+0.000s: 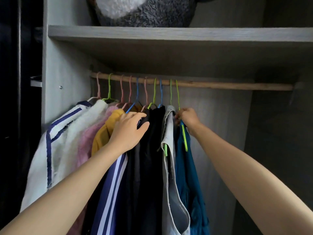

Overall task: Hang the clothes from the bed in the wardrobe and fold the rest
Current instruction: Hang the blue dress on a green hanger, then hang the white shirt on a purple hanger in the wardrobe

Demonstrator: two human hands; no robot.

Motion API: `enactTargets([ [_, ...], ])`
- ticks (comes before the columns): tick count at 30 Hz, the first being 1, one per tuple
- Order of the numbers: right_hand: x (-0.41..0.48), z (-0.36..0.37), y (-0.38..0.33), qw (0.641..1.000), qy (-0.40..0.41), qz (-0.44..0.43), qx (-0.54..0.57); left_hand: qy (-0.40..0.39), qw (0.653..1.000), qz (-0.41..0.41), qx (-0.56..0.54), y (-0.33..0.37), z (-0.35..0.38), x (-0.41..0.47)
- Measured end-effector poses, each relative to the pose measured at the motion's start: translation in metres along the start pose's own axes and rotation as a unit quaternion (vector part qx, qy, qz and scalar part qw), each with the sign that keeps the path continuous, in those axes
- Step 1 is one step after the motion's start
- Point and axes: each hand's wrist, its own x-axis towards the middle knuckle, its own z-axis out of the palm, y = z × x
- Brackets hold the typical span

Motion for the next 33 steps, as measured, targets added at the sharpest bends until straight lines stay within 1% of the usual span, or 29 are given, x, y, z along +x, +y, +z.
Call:
enactTargets([
  [4,-0.007,-0.004,-0.001,0.994,-0.004,-0.045,-0.096,0.02,0.999,0.022,-0.014,0.01,-0.004,-0.004],
  [6,-0.013,-0.017,0.001,0.993,0.005,-0.052,-0.109,0.031,0.998,0.045,-0.023,0.019,-0.005,-0.008],
  [8,-0.021,-0.037,0.006,0.987,0.032,-0.05,-0.151,0.049,0.996,0.072,-0.031,0.035,-0.001,-0.013],
  [10,-0.028,-0.062,0.013,0.972,0.064,-0.039,-0.222,0.06,0.993,0.103,-0.013,0.053,0.003,-0.016],
  [13,-0.04,-0.112,0.021,0.925,0.132,-0.014,-0.355,0.065,0.983,0.172,0.022,0.087,0.015,-0.024],
  [15,-0.053,-0.146,0.023,0.875,0.189,-0.015,-0.446,0.08,0.972,0.213,0.048,0.108,0.027,-0.028],
  [16,-0.059,-0.158,0.025,0.854,0.21,-0.025,-0.475,0.089,0.969,0.221,0.065,0.116,0.033,-0.029],
  [18,-0.077,-0.186,0.027,0.823,0.238,-0.043,-0.514,0.082,0.97,0.215,0.079,0.134,0.053,-0.034],
  [20,-0.094,-0.207,0.032,0.799,0.273,-0.047,-0.534,0.05,0.976,0.197,0.071,0.15,0.077,-0.042],
  [22,-0.106,-0.224,0.034,0.779,0.327,-0.034,-0.534,0.008,0.985,0.166,0.045,0.16,0.104,-0.048],
  [24,-0.113,-0.236,0.034,0.762,0.366,-0.002,-0.534,-0.037,0.99,0.137,0.025,0.165,0.127,-0.054],
  [26,-0.114,-0.244,0.034,0.761,0.366,0.041,-0.535,-0.057,0.991,0.119,0.014,0.164,0.145,-0.06],
  [27,-0.113,-0.245,0.034,0.769,0.355,0.061,-0.528,-0.061,0.992,0.112,0.008,0.162,0.151,-0.062],
  [30,-0.11,-0.249,0.035,0.819,0.323,0.101,-0.464,-0.072,0.993,0.093,-0.003,0.157,0.164,-0.066],
  [32,-0.106,-0.252,0.037,0.839,0.312,0.129,-0.427,-0.081,0.992,0.094,-0.002,0.155,0.168,-0.065],
  [33,-0.104,-0.253,0.037,0.855,0.303,0.141,-0.398,-0.087,0.992,0.092,-0.004,0.154,0.169,-0.064],
])
